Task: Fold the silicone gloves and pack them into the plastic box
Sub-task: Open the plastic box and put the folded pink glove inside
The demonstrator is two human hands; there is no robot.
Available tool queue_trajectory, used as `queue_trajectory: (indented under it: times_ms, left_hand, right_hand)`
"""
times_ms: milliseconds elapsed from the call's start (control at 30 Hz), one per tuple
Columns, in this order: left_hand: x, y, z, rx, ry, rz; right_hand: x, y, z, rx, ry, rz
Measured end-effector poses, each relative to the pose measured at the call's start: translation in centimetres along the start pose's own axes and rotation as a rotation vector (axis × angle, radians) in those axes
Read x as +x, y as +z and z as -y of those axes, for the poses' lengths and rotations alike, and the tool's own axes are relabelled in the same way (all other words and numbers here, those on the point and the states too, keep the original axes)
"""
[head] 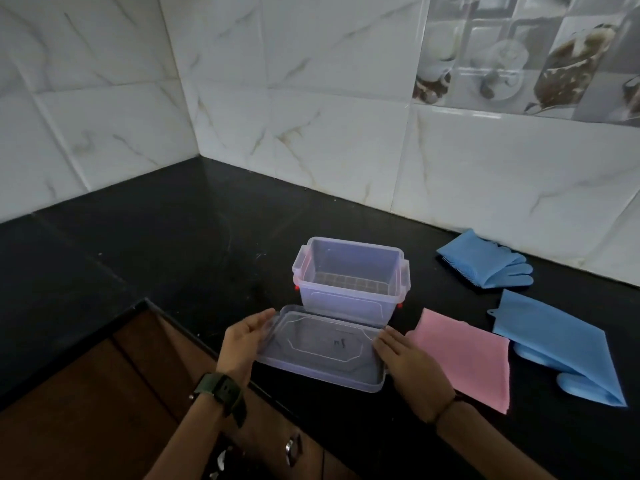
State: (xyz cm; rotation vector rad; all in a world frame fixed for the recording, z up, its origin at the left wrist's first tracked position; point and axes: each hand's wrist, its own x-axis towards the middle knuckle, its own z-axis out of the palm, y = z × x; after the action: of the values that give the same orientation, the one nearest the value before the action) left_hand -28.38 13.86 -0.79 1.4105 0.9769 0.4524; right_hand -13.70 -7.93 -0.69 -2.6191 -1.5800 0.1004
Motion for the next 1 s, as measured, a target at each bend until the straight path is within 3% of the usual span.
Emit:
queue_trajectory:
  times_ms: [133,267,333,400,533,600,700,767,1000]
  left_hand:
    - [-0.1,0.7,0.2,0.481,0.168,0.016]
    - [-1.2,2.6,-1.4,0.644,0.241,-0.036]
    - [-2.6,4.1,-2.5,0.595,0.348,-0.093]
    - [-4.3,6.6,-3.4,0.501,0.412,-0.090]
    - [-5.8,14.8,-4.9,0.573,0.268,0.315]
    - [-5.7,18.8,-5.5,0.757,0.186,0.435]
    - [-4.9,22.5,-5.8,0.929,0.124,0.450]
    - [-4.4,23.8,-5.6,0.979,0.118,0.456]
    - [-2.9,24.4,-4.2,0.955,-0.021,0.468]
  right_hand:
    - [0.4,0.0,0.9,-0.189,-0.020,-0.055]
    - [0.4,-0.6,1.6,-0.265,-0.057,-0.138]
    - [-0.8,-1.4,1.4,-0.243,-0.043,-0.224]
    - [-2.4,-2.5,-0.2,-0.054,0.083,-0.273]
    - [-6.6,-4.8,-6.3,0.271,0.644,-0.292]
    - [-7.8,-5.2,-8.7,0.381,0.844,-0.147]
    - [-7.6,-4.0,-10.5,0.879,1.056,0.032]
    - [-6.9,-3.4,-10.7,1.137,1.115,0.033]
    - [-5.5,-3.2,-10.7,1.621,1.131,0.006]
